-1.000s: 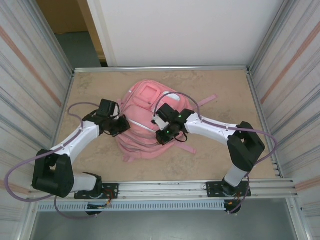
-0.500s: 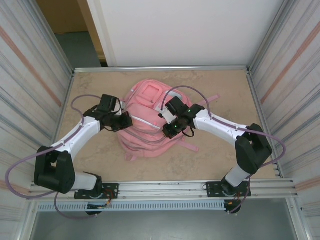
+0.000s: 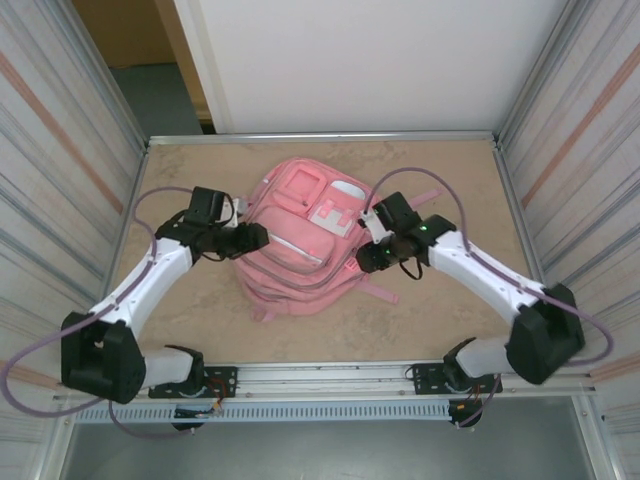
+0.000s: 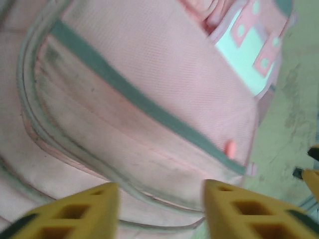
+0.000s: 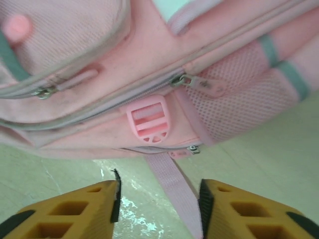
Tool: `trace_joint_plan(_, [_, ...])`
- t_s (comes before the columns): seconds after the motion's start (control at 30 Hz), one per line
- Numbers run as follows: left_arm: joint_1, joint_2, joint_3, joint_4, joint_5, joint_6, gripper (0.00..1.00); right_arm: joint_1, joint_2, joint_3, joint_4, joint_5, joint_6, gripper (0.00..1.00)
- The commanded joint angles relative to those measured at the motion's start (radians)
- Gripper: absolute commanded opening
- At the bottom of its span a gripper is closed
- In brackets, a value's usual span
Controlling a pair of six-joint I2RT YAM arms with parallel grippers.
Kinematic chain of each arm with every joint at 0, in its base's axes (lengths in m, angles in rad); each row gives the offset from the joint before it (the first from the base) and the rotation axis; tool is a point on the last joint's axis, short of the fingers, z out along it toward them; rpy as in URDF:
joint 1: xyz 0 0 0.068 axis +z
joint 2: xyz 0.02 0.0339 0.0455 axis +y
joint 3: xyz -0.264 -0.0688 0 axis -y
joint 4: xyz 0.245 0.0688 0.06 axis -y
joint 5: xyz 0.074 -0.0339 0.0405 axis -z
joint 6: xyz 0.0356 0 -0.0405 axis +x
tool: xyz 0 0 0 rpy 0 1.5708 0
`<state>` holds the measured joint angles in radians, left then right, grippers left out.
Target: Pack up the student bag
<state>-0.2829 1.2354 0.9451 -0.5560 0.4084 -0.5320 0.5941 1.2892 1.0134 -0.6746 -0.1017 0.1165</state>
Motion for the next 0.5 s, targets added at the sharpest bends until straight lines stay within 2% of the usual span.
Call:
trace_joint_plan(0.0, [-0.020, -0.108, 0.003, -0.018, -0.123, -0.040, 0.97, -0.013, -0.169, -0.023, 0.053, 0.066, 0.050, 0.67])
trace_joint_plan(0.03, [-0.025, -0.138, 0.003, -0.019, -0.169, -0.028, 0.99, -0.019, -0.225, -0.042, 0.073, 0.096, 0.064, 0.74])
trace_joint_plan(0.07, [-0.029, -0.163, 0.002, -0.020, -0.216, -0.010, 0.99, -0.025, -0.272, -0.060, 0.094, 0.127, 0.078, 1.00])
trace_joint_plan(0.13, [-0.048, -0.230, -0.019, -0.014, -0.347, 0.070, 0.99, -0.037, -0.382, -0.118, 0.150, 0.209, 0.103, 0.99])
trace_joint_plan(0.23, [-0.071, -0.327, -0.090, 0.015, -0.564, 0.201, 0.97, -0.071, -0.537, -0.214, 0.226, 0.261, 0.101, 0.99])
trace_joint_plan(0.3, [-0.072, -0.389, -0.176, 0.100, -0.678, 0.281, 0.99, -0.090, -0.639, -0.304, 0.297, 0.312, 0.078, 0.99])
trace_joint_plan(0.4, [-0.071, -0.487, -0.338, 0.301, -0.684, 0.491, 0.99, -0.121, -0.778, -0.449, 0.429, 0.444, 0.055, 0.99])
trace_joint_plan(0.47, [-0.071, -0.537, -0.444, 0.453, -0.656, 0.631, 0.99, -0.155, -0.839, -0.532, 0.504, 0.482, 0.003, 0.99])
